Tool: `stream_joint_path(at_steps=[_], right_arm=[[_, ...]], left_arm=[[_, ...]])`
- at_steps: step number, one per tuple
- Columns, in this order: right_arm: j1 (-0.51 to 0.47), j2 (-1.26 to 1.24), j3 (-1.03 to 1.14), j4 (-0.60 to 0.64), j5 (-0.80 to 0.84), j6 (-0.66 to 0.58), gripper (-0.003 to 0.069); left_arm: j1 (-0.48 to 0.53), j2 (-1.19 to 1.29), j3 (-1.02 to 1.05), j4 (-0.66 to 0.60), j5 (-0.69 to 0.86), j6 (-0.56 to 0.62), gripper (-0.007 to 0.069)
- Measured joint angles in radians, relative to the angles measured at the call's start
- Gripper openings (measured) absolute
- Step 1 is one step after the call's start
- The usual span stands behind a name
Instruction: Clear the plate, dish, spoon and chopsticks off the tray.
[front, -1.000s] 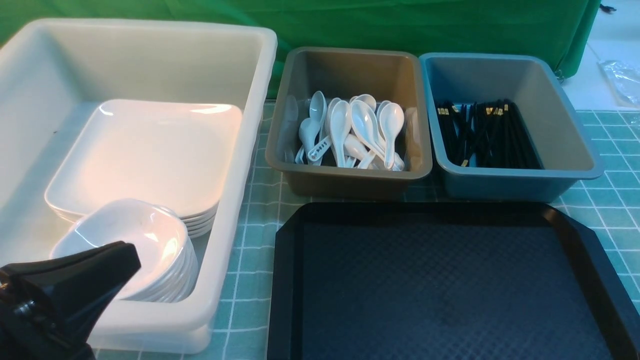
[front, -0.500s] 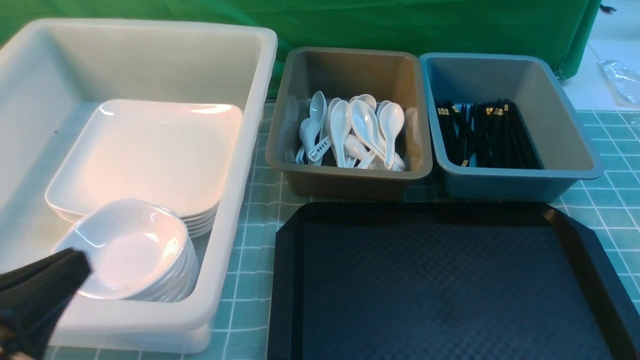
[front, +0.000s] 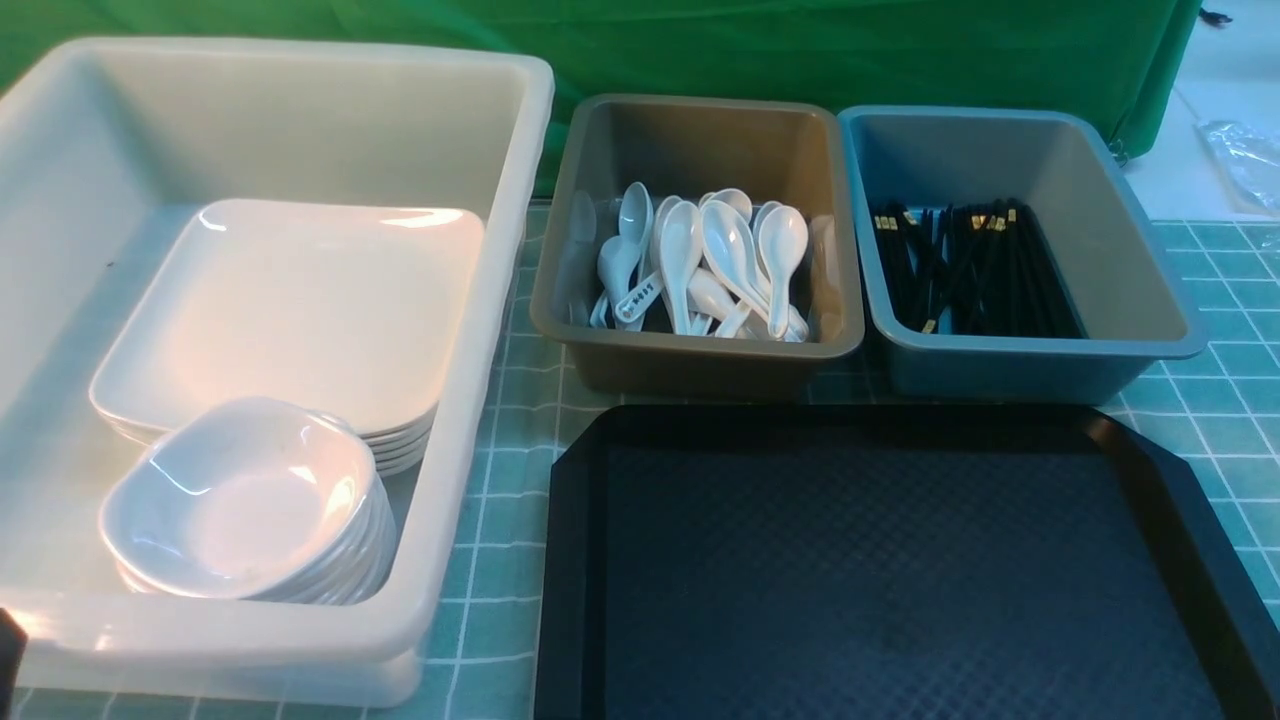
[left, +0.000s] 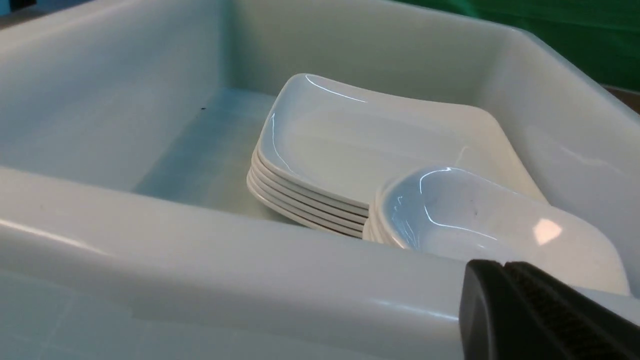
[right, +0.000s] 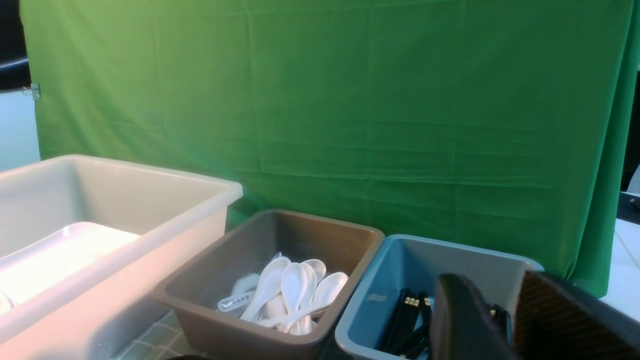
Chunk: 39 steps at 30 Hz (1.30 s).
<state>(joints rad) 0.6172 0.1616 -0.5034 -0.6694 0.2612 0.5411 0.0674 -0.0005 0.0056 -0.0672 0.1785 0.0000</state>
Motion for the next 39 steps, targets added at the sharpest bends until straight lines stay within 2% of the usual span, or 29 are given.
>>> stream_joint_path(at_steps=[7, 39], right_arm=[[0.0, 0.0, 0.0, 0.0, 0.0, 0.0, 0.0231], [0.0, 0.0, 0.0, 0.0, -0.001, 0.0, 0.0238]], left_arm=[[-0.029, -0.004, 0.0, -0.007, 0.003, 0.025, 0.0016], [-0.029, -0.005, 0.0, -0.009, 0.004, 0.027, 0.0017]])
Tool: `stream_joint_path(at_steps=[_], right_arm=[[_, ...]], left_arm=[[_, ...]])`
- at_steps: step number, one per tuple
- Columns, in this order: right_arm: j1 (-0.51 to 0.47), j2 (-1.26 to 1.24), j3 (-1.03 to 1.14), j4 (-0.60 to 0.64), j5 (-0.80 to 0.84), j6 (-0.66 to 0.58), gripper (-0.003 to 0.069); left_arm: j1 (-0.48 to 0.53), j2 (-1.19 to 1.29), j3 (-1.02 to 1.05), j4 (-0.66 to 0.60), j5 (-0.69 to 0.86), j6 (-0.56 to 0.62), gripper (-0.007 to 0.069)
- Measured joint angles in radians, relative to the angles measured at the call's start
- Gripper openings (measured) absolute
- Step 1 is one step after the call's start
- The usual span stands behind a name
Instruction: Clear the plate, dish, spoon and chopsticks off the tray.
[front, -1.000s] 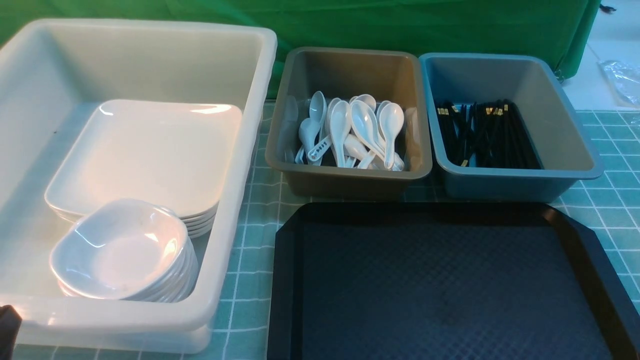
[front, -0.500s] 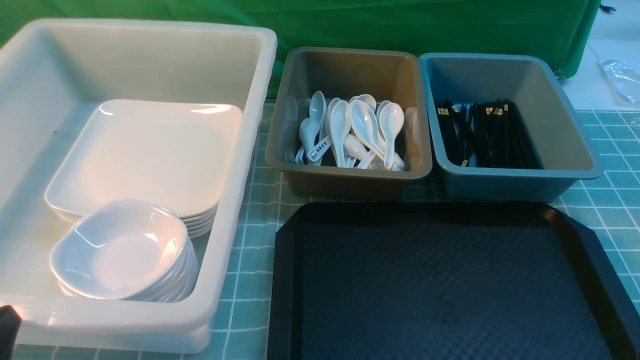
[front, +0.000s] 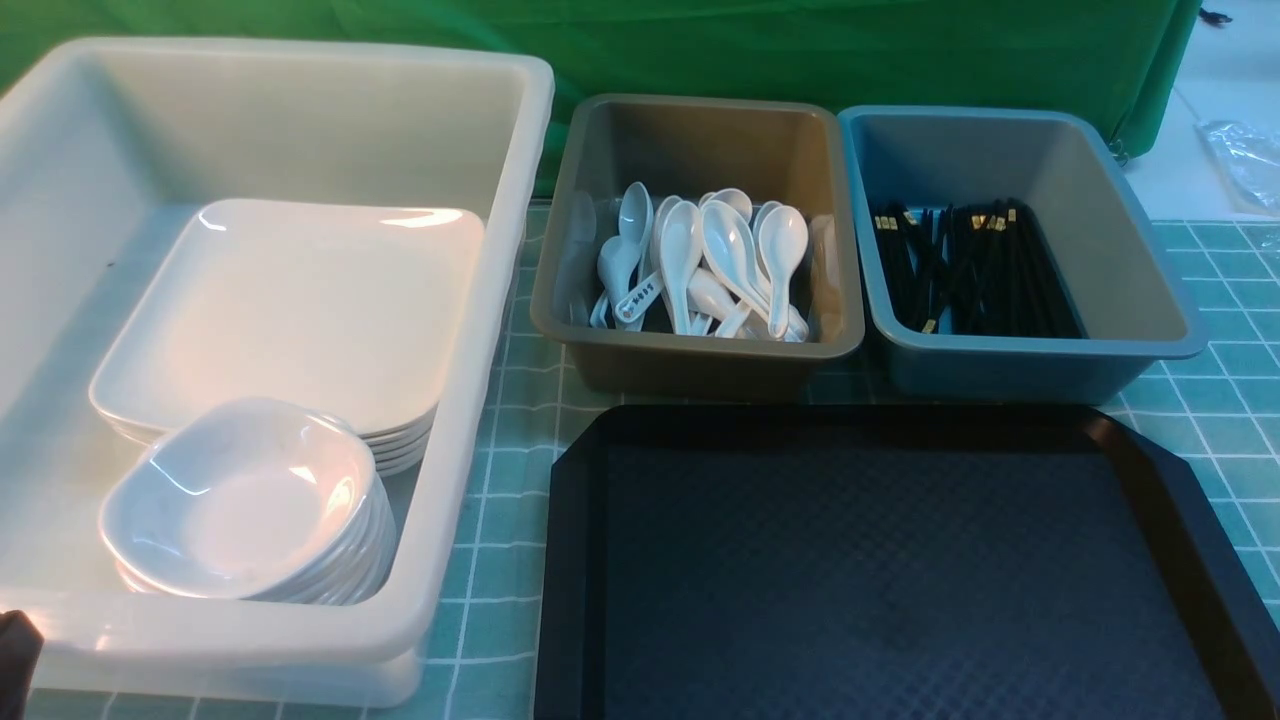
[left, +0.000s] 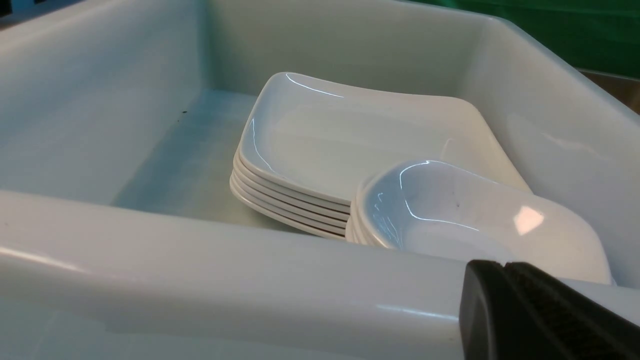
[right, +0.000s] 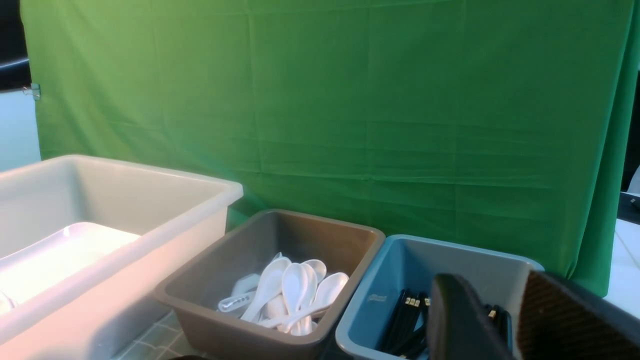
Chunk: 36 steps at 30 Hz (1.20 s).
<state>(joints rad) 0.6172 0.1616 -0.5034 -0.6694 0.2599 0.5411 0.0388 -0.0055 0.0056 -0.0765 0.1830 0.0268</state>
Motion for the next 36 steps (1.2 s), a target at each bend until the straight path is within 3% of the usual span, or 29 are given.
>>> stream_joint_path(at_steps=[3, 7, 8, 10, 12, 15, 23, 26, 30, 36], right_arm=[[0.0, 0.0, 0.0, 0.004, 0.0, 0.0, 0.0238], [0.0, 0.0, 0.0, 0.113, -0.009, -0.062, 0.0238], [0.0, 0.0, 0.0, 0.232, -0.029, -0.187, 0.0239], [0.0, 0.0, 0.0, 0.345, -0.04, -0.311, 0.0239], [0.0, 0.0, 0.001, 0.576, -0.077, -0.552, 0.0239], [0.0, 0.0, 0.011, 0.669, -0.117, -0.643, 0.0239], [-0.008, -0.009, 0.064, 0.705, -0.141, -0.673, 0.0239], [-0.108, -0.048, 0.118, 0.705, -0.135, -0.681, 0.0239], [-0.353, -0.088, 0.254, 0.706, -0.124, -0.682, 0.0239], [-0.596, -0.157, 0.488, 0.705, -0.101, -0.684, 0.0239]], left_arm=[[0.0, 0.0, 0.0, 0.0, 0.0, 0.0, 0.0017], [0.0, 0.0, 0.0, -0.001, 0.0, 0.0, 0.0017], [0.0, 0.0, 0.0, -0.001, 0.0, 0.0, 0.0017], [0.0, 0.0, 0.0, -0.001, 0.0, 0.0, 0.0017], [0.0, 0.0, 0.0, -0.001, 0.001, 0.0, 0.0017], [0.0, 0.0, 0.0, -0.001, 0.001, 0.001, 0.0017], [0.0, 0.0, 0.0, -0.001, 0.001, 0.001, 0.0017], [0.0, 0.0, 0.0, 0.0, 0.001, 0.001, 0.0017], [0.0, 0.0, 0.0, 0.0, 0.001, 0.001, 0.0017], [0.0, 0.0, 0.0, 0.0, 0.002, 0.003, 0.0017]])
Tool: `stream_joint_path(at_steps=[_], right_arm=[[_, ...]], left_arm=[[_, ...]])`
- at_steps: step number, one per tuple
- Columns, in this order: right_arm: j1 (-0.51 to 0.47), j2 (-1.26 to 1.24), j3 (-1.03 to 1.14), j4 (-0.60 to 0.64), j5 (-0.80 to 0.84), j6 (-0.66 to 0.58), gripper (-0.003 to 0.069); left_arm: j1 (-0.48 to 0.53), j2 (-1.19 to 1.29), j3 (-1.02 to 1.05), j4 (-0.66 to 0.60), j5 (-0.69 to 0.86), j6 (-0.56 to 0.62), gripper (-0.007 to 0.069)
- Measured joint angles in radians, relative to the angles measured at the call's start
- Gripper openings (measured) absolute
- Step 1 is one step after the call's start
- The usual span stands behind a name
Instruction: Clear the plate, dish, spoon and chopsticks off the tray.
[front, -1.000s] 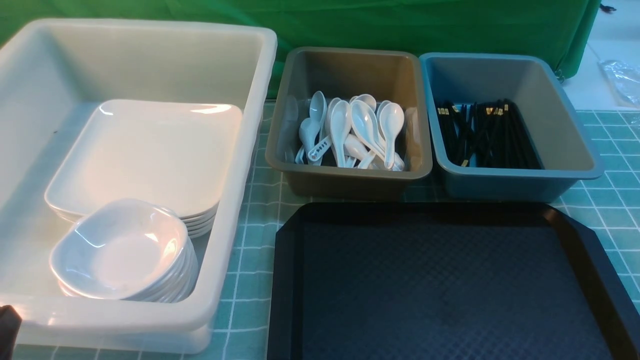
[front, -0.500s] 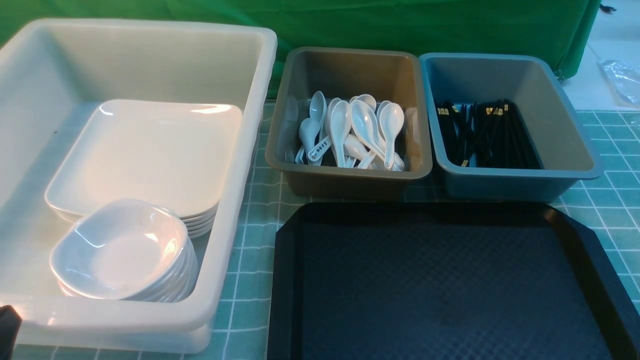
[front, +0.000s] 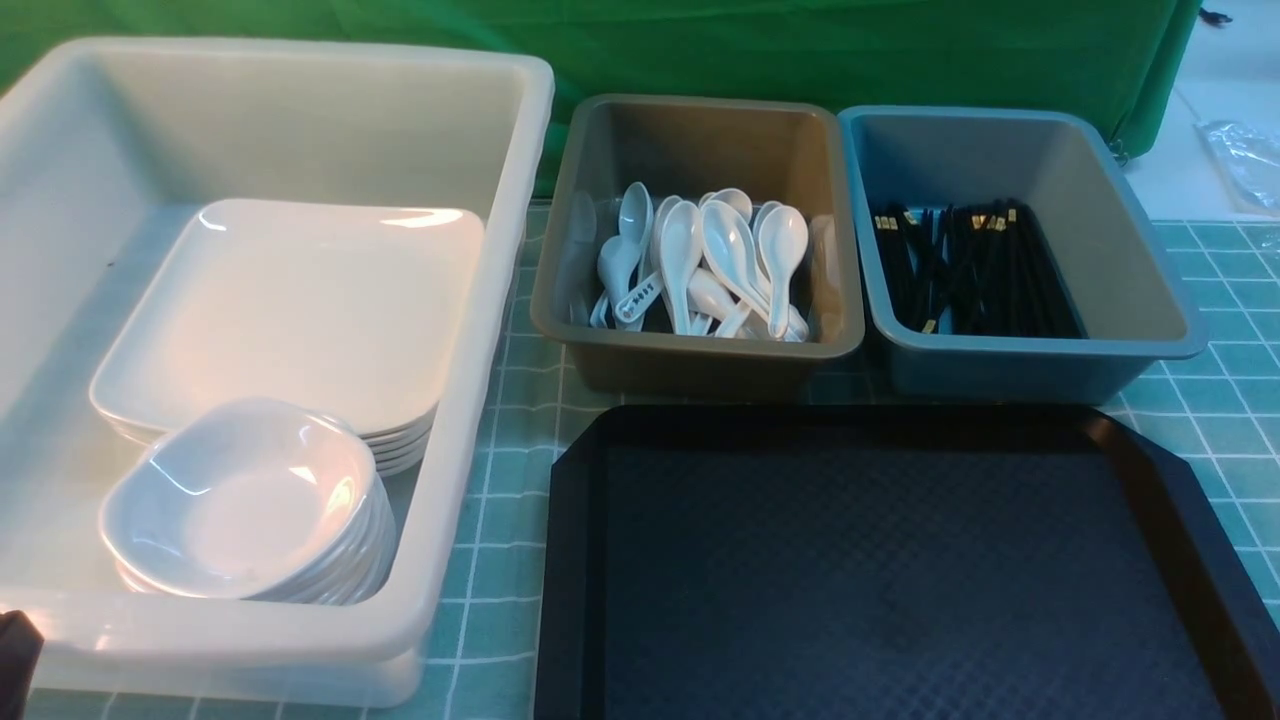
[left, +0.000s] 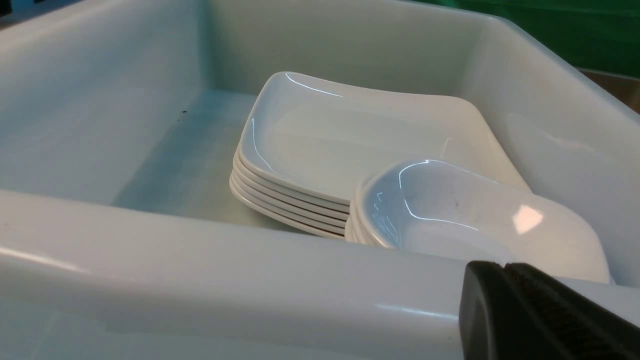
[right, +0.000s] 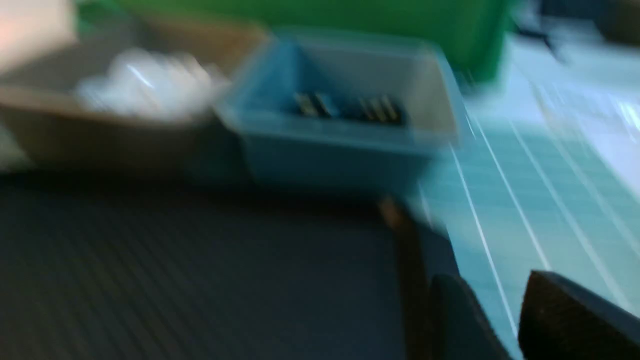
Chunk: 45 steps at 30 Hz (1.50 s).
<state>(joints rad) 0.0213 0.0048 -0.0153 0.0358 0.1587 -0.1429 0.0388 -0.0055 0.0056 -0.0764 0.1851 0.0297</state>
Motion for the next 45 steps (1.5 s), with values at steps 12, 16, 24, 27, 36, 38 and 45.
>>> stream_joint_path(at_steps=[12, 16, 24, 27, 36, 38, 45], right_arm=[[-0.04, -0.003, 0.022, -0.006, 0.09, -0.001, 0.0239], [-0.039, -0.003, 0.022, -0.006, 0.09, -0.001, 0.0239], [-0.039, -0.003, 0.022, -0.007, 0.09, -0.001, 0.0239], [-0.039, -0.003, 0.022, -0.007, 0.09, -0.001, 0.0239], [-0.039, -0.003, 0.022, -0.007, 0.09, 0.001, 0.0241], [-0.039, -0.003, 0.022, -0.007, 0.09, 0.001, 0.0241], [-0.039, -0.003, 0.022, -0.007, 0.09, 0.002, 0.0241]], left_arm=[[0.0, -0.001, 0.0, 0.0, 0.0, 0.004, 0.0017], [0.0, -0.001, 0.0, 0.0, 0.0, 0.004, 0.0017], [0.0, -0.001, 0.0, 0.0, 0.0, 0.004, 0.0017], [0.0, -0.001, 0.0, 0.0, 0.0, 0.004, 0.0017], [0.0, -0.001, 0.0, 0.0, 0.0, 0.005, 0.0017], [0.0, -0.001, 0.0, 0.0, 0.0, 0.005, 0.0017], [0.0, -0.001, 0.0, 0.0, 0.0, 0.005, 0.0017]])
